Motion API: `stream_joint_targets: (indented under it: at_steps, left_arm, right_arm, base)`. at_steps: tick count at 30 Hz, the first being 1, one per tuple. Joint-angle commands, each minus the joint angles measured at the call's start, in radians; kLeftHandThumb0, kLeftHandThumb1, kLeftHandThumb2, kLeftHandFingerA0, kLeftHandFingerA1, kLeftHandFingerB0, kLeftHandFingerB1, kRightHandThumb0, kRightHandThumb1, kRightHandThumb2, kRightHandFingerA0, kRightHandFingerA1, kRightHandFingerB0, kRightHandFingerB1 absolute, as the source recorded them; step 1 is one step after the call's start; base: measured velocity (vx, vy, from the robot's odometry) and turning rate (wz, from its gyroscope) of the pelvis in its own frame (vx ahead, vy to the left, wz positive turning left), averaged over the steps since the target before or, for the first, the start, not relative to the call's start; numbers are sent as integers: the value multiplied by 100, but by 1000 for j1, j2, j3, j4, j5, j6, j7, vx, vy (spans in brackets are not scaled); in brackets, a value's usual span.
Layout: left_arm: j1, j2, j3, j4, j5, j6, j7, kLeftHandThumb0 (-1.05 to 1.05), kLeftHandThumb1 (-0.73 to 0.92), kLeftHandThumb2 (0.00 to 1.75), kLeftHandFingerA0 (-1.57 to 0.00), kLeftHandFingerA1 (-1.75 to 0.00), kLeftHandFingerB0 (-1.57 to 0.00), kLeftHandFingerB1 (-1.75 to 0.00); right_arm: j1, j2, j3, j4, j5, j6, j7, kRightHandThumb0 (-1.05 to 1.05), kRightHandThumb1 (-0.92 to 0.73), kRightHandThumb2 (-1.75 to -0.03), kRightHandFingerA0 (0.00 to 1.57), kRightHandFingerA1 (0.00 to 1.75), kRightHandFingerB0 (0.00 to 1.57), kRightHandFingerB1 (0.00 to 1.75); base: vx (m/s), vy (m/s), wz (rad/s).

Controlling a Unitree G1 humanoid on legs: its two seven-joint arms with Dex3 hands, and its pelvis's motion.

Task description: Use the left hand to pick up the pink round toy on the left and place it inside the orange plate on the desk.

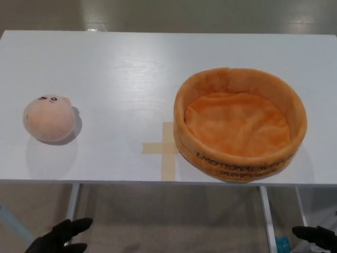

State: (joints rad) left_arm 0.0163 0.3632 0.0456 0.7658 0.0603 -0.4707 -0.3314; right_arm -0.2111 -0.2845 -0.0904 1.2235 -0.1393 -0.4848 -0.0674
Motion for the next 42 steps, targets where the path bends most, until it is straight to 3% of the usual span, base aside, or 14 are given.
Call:
stream_joint_targets:
  at_steps: [1, 4, 5, 8, 9, 15, 16, 22, 23, 26, 28, 38, 42]
  left_arm:
    - [254, 92, -18, -349, -147, -36, -234, -26, 57, 57, -36, -41, -31, -34]
    - [286, 105, -18, -389, -161, -37, -252, -26, 57, 57, -36, -41, -31, -34]
    - [314, 119, -15, -428, -181, -30, -274, -36, 52, 67, -35, -46, -35, -42]
    - [350, 135, -11, -484, -205, -9, -296, -36, 52, 67, -35, -46, -35, -42]
    - [376, 151, -5, -525, -227, 10, -315, -28, 56, 57, -35, -39, -37, -37]
    - [431, 191, 10, -629, -274, 62, -351, -32, 51, 65, -36, -45, -41, -44]
    - [441, 203, 15, -656, -301, 90, -369, -24, 53, 55, -40, -40, -54, -42]
    - [482, 238, 45, -774, -392, 160, -424, -24, 53, 56, -42, -41, -50, -41]
    - [490, 245, 55, -807, -415, 162, -435, -31, 49, 64, -41, -46, -46, -45]
    - [505, 264, 84, -884, -479, 174, -463, -30, 50, 65, -41, -48, -44, -44]
    - [530, 291, 131, -997, -557, 202, -491, -25, 52, 56, -43, -42, -49, -38]
    - [523, 343, 286, -1230, -719, 235, -508, -27, 48, 54, -44, -43, -45, -37]
    - [436, 317, 362, -1309, -757, 217, -427, -36, 39, 63, -38, -49, -37, -42]
  right_arm:
    - [-1, -4, -9, 13, 16, -18, 0, -13, -64, -58, 66, 60, 59, 48]
    - [-2, -4, -9, 13, 16, -18, 1, -13, -64, -58, 66, 60, 59, 48]
    - [-4, -4, -8, 13, 14, -21, -2, -13, -63, -58, 65, 59, 59, 49]
    - [-6, -4, -7, 13, 11, -24, -5, -13, -63, -58, 65, 59, 59, 49]
    - [-8, -5, -7, 13, 11, -24, -4, -13, -64, -58, 66, 60, 59, 48]
    - [-17, -8, -7, 14, 11, -18, -3, -14, -64, -58, 67, 60, 59, 48]
    - [-21, -7, -8, 15, 13, -15, 0, -15, -64, -58, 65, 60, 58, 48]
    - [-24, -9, -6, 16, 9, -14, -4, -14, -64, -58, 67, 62, 59, 48]
    - [-24, -8, -8, 17, 12, -13, -2, -14, -64, -58, 65, 59, 59, 48]
    - [-26, -7, -10, 18, 15, -12, -1, -14, -64, -58, 66, 60, 58, 48]
    - [-27, -7, -11, 19, 16, -11, -1, -14, -64, -58, 65, 59, 57, 48]
    - [-24, -7, -11, 17, 14, -18, -2, -14, -65, -59, 62, 57, 57, 48]
    - [-22, -9, -12, 15, 15, -18, -2, -13, -64, -58, 65, 61, 58, 48]
  base:
    - [0, 0, 0]
    - [0, 0, 0]
    - [0, 0, 0]
    - [0, 0, 0]
    - [0, 0, 0]
    - [0, 0, 0]
    - [0, 0, 0]
    - [0, 0, 0]
    - [0, 0, 0]
    - [0, 0, 0]
    - [0, 0, 0]
    - [0, 0, 0]
    - [0, 0, 0]
